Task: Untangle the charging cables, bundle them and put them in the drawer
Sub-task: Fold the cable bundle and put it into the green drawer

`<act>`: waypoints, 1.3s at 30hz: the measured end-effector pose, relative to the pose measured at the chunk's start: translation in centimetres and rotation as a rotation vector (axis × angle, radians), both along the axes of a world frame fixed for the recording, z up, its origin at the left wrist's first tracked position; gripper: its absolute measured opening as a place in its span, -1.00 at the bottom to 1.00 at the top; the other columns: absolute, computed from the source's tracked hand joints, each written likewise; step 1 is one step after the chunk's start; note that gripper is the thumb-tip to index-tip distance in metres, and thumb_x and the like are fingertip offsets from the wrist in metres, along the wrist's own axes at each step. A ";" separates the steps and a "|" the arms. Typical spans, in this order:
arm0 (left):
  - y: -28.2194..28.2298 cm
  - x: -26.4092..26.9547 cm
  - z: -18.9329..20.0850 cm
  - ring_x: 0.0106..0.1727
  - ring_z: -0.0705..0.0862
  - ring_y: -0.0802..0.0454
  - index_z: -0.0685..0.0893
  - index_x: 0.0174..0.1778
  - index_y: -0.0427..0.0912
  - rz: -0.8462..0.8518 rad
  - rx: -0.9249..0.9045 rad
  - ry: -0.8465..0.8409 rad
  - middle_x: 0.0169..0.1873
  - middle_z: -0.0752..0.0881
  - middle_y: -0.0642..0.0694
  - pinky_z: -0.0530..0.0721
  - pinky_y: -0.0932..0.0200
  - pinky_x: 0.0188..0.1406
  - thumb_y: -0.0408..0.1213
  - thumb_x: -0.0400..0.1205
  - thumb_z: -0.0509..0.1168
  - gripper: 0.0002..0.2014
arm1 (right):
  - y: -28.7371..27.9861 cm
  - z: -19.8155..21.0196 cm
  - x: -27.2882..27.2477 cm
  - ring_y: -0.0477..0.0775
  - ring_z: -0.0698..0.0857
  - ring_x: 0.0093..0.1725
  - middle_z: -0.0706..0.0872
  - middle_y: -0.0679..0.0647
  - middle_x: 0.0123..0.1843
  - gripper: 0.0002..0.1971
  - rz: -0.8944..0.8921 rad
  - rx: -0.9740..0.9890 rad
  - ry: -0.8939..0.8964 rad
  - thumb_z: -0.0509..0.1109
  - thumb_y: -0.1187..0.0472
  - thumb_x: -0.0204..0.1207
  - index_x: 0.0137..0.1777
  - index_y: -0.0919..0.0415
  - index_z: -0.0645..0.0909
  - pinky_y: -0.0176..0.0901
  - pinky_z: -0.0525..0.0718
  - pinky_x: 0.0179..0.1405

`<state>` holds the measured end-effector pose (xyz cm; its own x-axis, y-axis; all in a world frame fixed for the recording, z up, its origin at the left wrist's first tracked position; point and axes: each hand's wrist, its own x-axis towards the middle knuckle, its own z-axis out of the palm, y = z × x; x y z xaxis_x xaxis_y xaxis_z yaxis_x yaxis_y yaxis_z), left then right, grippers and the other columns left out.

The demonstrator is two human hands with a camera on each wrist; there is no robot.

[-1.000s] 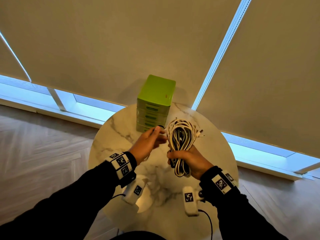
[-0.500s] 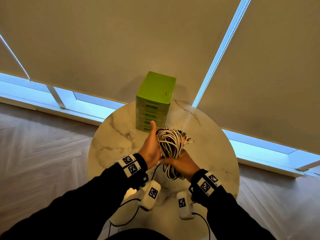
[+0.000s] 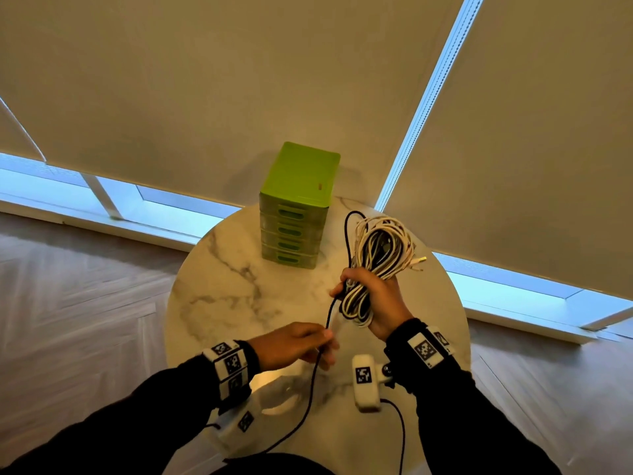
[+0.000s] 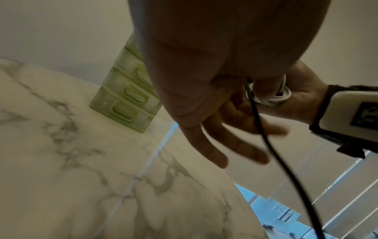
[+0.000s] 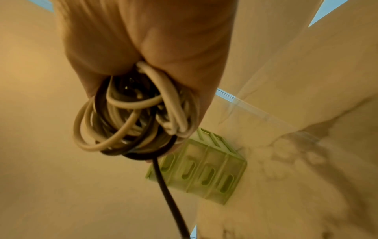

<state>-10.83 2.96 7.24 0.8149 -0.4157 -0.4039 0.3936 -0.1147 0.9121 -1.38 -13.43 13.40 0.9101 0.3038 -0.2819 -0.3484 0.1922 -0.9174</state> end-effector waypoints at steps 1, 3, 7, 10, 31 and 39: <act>0.1 0.0 0.1 -0.08 0.77 -0.17 0.69 0.04 -0.18 -0.004 -0.004 -0.013 -0.27 0.73 -0.02 0.67 -0.08 0.24 0.02 0.80 0.16 -0.65 | -0.2 0.3 0.4 0.33 0.71 -0.33 0.67 0.32 -0.38 -0.92 0.010 0.002 0.000 0.39 0.44 0.54 -0.20 0.41 0.62 0.38 0.64 0.04; 0.7 0.1 0.8 -0.36 0.65 0.00 0.65 -0.14 -0.19 0.027 0.022 -0.031 -0.47 0.54 0.07 0.68 -0.16 0.10 -0.06 0.80 0.21 -0.69 | -0.8 0.8 1.0 0.30 0.70 -0.38 0.63 0.31 -0.36 -0.92 0.030 -0.006 -0.003 0.39 0.45 0.53 -0.19 0.40 0.61 0.31 0.63 -0.03; 3.2 1.4 2.3 -0.36 0.60 0.18 0.70 -0.26 -0.11 0.048 0.326 -0.191 -0.44 0.62 0.13 0.71 0.02 -0.03 0.10 0.64 0.41 -0.66 | -2.3 1.9 1.5 0.27 0.63 -0.39 0.54 0.32 -0.30 -0.93 0.166 -0.097 -0.011 0.38 0.51 0.51 -0.12 0.39 0.59 0.12 0.69 -0.27; 5.9 1.9 2.7 -0.40 0.44 0.21 0.55 -0.44 -0.08 0.080 0.562 -0.337 -0.52 0.47 0.11 0.45 0.21 -0.25 0.27 0.44 0.53 -0.49 | -3.5 2.7 1.3 0.27 0.65 -0.41 0.59 0.38 -0.33 -0.96 0.336 -0.258 -0.062 0.43 0.50 0.49 -0.12 0.42 0.62 0.06 0.70 -0.31; -1.8 5.4 6.5 0.15 0.74 -0.10 0.41 0.32 -0.15 0.978 -0.499 -0.023 0.17 0.69 -0.23 0.75 -0.02 0.05 -0.19 0.83 0.13 -0.81 | 0.7 0.3 -3.7 -0.19 0.73 0.28 0.79 -0.19 0.27 -0.42 0.341 -0.303 -0.219 0.66 0.29 0.42 0.42 -0.06 0.62 -0.26 0.67 0.26; -1.6 4.9 6.1 0.37 0.66 -0.43 0.48 0.41 -0.17 0.923 -0.669 0.090 0.42 0.58 -0.52 0.61 -0.43 0.38 -0.03 0.68 0.29 -0.56 | 0.4 0.7 -4.0 0.03 0.81 0.11 0.85 0.06 0.12 -0.46 0.448 -0.288 -0.188 0.73 0.28 0.32 0.31 0.10 0.70 -0.03 0.75 0.12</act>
